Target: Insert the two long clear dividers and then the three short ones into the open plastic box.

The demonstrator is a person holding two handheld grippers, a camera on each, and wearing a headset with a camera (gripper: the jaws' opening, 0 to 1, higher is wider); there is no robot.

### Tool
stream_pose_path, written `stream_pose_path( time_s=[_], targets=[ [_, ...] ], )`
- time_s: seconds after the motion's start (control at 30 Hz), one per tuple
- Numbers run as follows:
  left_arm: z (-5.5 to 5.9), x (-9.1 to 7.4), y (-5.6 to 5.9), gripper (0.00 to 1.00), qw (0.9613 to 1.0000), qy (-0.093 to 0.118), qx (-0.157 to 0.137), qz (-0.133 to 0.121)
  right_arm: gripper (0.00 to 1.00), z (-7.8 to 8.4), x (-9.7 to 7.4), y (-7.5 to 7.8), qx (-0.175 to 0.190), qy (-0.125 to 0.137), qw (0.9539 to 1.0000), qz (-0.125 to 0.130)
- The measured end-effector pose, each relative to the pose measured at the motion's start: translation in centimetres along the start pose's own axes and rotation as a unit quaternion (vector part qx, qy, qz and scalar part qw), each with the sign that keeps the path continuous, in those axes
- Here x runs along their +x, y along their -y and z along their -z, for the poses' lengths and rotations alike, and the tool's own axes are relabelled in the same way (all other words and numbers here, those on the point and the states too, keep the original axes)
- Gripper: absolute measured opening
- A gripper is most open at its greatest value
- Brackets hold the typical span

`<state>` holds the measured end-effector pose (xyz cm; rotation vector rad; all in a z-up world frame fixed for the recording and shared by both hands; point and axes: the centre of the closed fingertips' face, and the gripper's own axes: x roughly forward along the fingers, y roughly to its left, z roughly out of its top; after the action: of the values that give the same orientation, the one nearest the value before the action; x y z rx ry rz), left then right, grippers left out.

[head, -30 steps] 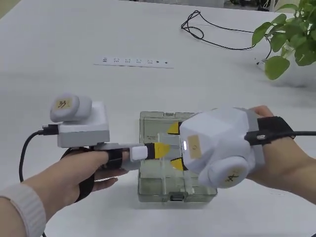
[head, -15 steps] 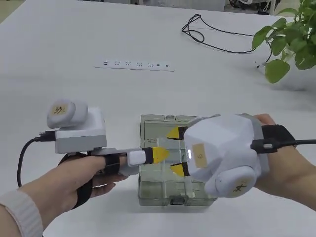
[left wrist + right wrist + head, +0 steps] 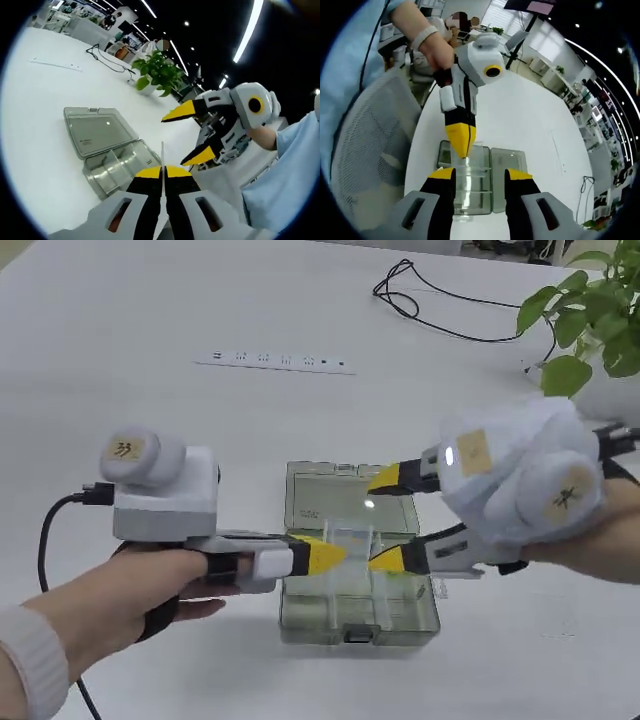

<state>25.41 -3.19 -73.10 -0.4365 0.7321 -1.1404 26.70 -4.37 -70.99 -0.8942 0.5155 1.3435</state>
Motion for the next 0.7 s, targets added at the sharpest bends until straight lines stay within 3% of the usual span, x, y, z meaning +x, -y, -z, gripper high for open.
stream_pose_path(
  time_s=[0.07, 0.1, 0.17, 0.27, 0.4, 0.43, 0.5, 0.53, 0.7],
  targets=[
    [0.2, 0.0, 0.3, 0.0, 0.9998, -0.005, 0.017, 0.002, 0.35, 0.4, -0.4, -0.2, 0.028, 0.0, 0.9991, -0.033],
    [0.3, 0.1, 0.5, 0.0, 0.9991, -0.008, 0.041, 0.008, 0.34, 0.5, -0.7, -0.4, 0.041, 0.0, 0.9978, -0.053],
    [0.4, 0.2, 0.8, 0.0, 0.9988, -0.007, 0.048, 0.013, 0.33, 0.4, -0.9, -0.7, 0.057, 0.002, 0.9953, -0.077],
    [0.4, 0.3, 1.1, 0.0, 0.9953, -0.006, 0.094, 0.023, 0.3, 0.4, -1.2, -0.7, 0.076, -0.003, 0.9909, -0.111],
    [1.0, 0.4, 2.1, 0.0, 0.9846, -0.012, 0.169, 0.042, 0.28, -0.3, -1.1, -0.9, 0.09, -0.01, 0.9849, -0.148],
    [0.9, 0.4, 1.9, 0.0, 0.9829, -0.012, 0.18, 0.037, 0.29, -0.4, -1.0, -0.7, 0.093, -0.011, 0.9851, -0.144],
    [0.5, 0.4, 1.9, 0.0, 0.9786, -0.005, 0.203, 0.035, 0.28, -0.5, -0.9, -1.1, 0.091, -0.018, 0.982, -0.165],
    [0.6, 0.3, 2.0, 0.0, 0.9795, -0.006, 0.198, 0.035, 0.27, -0.4, -0.9, -1.1, 0.091, -0.022, 0.9809, -0.17],
    [0.2, 0.1, 2.3, 0.0, 0.9753, 0.001, 0.217, 0.041, 0.16, -1.0, -0.5, -2.5, 0.089, -0.041, 0.9742, -0.204]
  ],
)
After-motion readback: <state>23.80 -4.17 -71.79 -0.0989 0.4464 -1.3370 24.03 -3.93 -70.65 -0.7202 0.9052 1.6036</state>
